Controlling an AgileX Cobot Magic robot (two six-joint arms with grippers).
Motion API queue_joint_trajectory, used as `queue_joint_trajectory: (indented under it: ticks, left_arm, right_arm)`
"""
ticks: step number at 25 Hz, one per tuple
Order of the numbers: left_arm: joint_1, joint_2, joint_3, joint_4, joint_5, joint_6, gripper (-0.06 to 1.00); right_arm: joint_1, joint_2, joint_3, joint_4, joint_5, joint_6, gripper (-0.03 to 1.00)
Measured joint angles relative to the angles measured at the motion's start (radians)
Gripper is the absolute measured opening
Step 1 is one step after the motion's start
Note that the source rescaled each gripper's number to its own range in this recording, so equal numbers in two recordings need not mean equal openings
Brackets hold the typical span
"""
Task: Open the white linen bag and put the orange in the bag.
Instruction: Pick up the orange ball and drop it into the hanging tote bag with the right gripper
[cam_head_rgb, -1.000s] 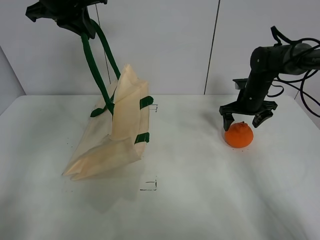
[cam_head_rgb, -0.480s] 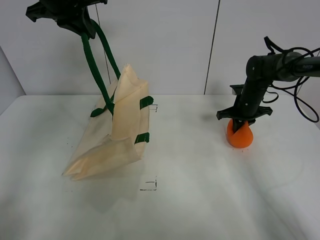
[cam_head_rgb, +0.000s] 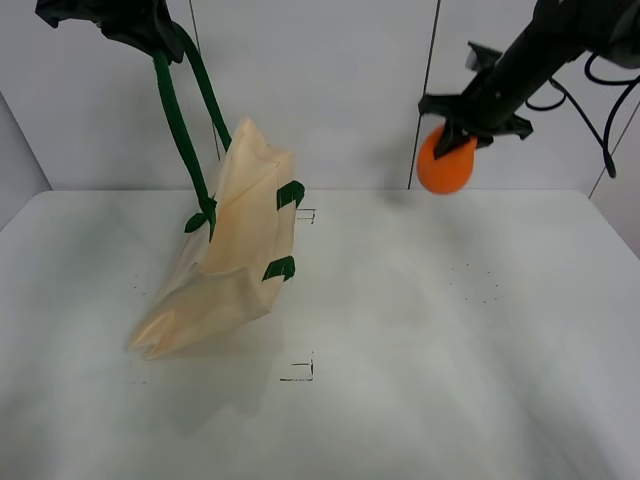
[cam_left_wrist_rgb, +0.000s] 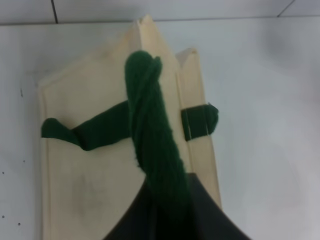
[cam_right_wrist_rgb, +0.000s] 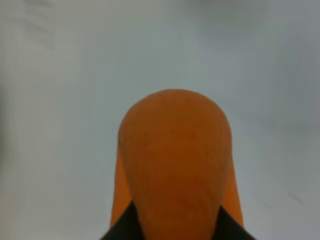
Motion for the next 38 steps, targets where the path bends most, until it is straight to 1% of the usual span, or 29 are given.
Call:
queue_joint_trajectory:
  ticks: [4, 5, 15, 19, 22, 27, 30, 31, 32, 33, 35, 36, 37, 38]
  left_arm:
    - [0.0, -0.001, 0.0, 0.0, 0.0, 0.001, 0.0]
    - [0.0, -0.001, 0.0, 0.0, 0.0, 0.001, 0.0]
    - [0.0, -0.001, 0.0, -0.001, 0.0, 0.001, 0.0]
    - [0.0, -0.001, 0.0, -0.001, 0.0, 0.001, 0.0]
    - [0.0, -0.001, 0.0, -0.001, 0.0, 0.001, 0.0]
    - [0.0, -0.001, 0.0, -0.001, 0.0, 0.001, 0.0]
    - [0.0, -0.001, 0.0, -0.001, 0.0, 0.001, 0.0]
    - [0.0, -0.001, 0.0, -0.001, 0.0, 0.001, 0.0]
    - [0.0, -0.001, 0.0, -0.001, 0.0, 0.001, 0.0]
    - [0.0, -0.001, 0.0, -0.001, 0.0, 0.001, 0.0]
    - [0.0, -0.001, 0.0, -0.001, 0.0, 0.001, 0.0]
    - [0.0, -0.001, 0.0, -0.001, 0.0, 0.001, 0.0]
    - [0.0, -0.001, 0.0, -0.001, 0.0, 0.001, 0.0]
    - [0.0, -0.001, 0.0, -0.001, 0.0, 0.001, 0.0]
  right_arm:
    - [0.062, 0.0, -0.067, 0.087, -0.006, -0.005, 0.0]
    - [0.062, 0.0, -0.067, 0.087, -0.006, -0.005, 0.0]
    - [0.341, 0.047, -0.068, 0.14, -0.142, 0.006, 0.0]
    - [0.404, 0.12, -0.068, 0.14, -0.177, 0.019, 0.0]
    - [0.407, 0.169, -0.068, 0.157, -0.182, 0.022, 0.0]
    - [0.407, 0.223, -0.068, 0.243, -0.188, 0.022, 0.0]
    - [0.407, 0.239, -0.068, 0.27, -0.186, 0.021, 0.0]
    - [0.407, 0.242, -0.068, 0.273, -0.186, 0.017, 0.04]
    - [0.407, 0.244, -0.068, 0.273, -0.185, 0.008, 0.12]
    - [0.407, 0.246, -0.068, 0.273, -0.185, -0.002, 0.28]
    - [0.407, 0.246, -0.068, 0.273, -0.185, -0.018, 0.68]
    - [0.407, 0.246, -0.068, 0.273, -0.185, -0.027, 0.8]
    - [0.407, 0.246, -0.068, 0.273, -0.182, -0.031, 0.88]
    - [0.407, 0.246, -0.068, 0.273, -0.178, -0.031, 0.93]
